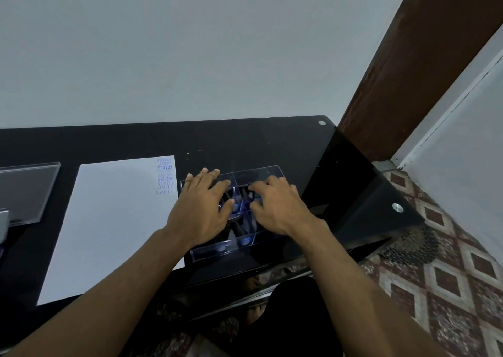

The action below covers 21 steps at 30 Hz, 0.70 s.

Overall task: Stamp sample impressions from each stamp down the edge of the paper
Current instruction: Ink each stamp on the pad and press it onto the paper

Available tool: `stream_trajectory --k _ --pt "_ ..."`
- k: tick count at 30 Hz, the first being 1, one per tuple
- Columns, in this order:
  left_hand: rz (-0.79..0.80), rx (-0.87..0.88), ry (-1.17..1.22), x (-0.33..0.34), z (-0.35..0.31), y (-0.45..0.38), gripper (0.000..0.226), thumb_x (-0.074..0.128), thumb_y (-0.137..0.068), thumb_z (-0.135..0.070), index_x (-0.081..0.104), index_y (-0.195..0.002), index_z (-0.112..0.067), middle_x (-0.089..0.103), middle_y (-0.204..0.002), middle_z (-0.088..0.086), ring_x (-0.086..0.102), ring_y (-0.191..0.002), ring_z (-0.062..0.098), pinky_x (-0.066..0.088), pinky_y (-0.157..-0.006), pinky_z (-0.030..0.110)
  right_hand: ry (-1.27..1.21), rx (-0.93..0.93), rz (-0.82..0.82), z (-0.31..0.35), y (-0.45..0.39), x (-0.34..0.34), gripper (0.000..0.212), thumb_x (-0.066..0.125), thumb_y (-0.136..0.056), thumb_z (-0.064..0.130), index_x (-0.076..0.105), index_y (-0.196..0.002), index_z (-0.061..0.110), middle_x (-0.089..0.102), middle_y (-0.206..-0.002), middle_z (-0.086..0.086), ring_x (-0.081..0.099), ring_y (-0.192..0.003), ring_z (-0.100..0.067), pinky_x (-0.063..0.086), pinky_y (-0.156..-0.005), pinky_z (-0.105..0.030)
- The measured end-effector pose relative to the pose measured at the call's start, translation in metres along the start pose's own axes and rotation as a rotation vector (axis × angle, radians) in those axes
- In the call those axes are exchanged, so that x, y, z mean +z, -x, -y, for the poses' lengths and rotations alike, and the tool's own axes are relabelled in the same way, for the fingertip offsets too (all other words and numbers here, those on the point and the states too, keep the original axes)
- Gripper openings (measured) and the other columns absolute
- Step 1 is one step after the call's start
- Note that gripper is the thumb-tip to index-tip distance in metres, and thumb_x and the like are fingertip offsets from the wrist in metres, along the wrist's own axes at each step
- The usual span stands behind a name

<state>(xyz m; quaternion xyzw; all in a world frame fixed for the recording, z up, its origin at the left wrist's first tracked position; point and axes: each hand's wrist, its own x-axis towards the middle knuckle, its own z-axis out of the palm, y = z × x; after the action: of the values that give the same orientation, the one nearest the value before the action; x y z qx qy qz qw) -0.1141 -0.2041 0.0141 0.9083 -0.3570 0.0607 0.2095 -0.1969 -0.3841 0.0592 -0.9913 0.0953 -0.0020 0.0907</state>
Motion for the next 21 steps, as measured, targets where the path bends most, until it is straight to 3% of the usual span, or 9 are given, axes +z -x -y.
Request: stream_trajectory --k 11,17,21 --pt "-0.043 0.01 0.0 0.006 0.002 0.0 0.051 0.051 -0.095 -0.046 0.059 -0.137 -0.017 0.046 -0.152 0.012 0.034 -0.147 0.032 0.018 -0.122 0.052 -0.014 0.054 0.091 0.003 -0.009 0.006 0.04 0.031 -0.091 0.038 0.067 -0.103 0.023 0.062 -0.11 -0.003 0.054 -0.103 -0.022 0.032 -0.099 -0.046" --pt "-0.043 0.01 -0.014 0.007 0.003 -0.001 0.05 0.055 -0.097 -0.045 0.055 -0.141 -0.019 0.042 -0.156 0.01 0.03 -0.149 0.03 0.017 -0.124 0.051 -0.17 0.106 -0.049 0.004 -0.011 0.01 0.036 0.032 -0.093 0.036 0.062 -0.106 0.021 0.058 -0.103 -0.002 0.052 -0.098 -0.018 0.041 -0.095 -0.044" --pt "-0.045 0.006 -0.007 0.007 0.002 0.0 0.051 0.054 -0.098 -0.045 0.054 -0.142 -0.02 0.04 -0.157 0.009 0.027 -0.15 0.028 0.015 -0.125 0.05 -0.246 0.166 -0.195 0.003 -0.013 0.011 0.021 0.05 -0.096 0.024 0.061 -0.114 0.019 0.049 -0.113 -0.006 0.055 -0.087 -0.019 0.052 -0.076 -0.034"
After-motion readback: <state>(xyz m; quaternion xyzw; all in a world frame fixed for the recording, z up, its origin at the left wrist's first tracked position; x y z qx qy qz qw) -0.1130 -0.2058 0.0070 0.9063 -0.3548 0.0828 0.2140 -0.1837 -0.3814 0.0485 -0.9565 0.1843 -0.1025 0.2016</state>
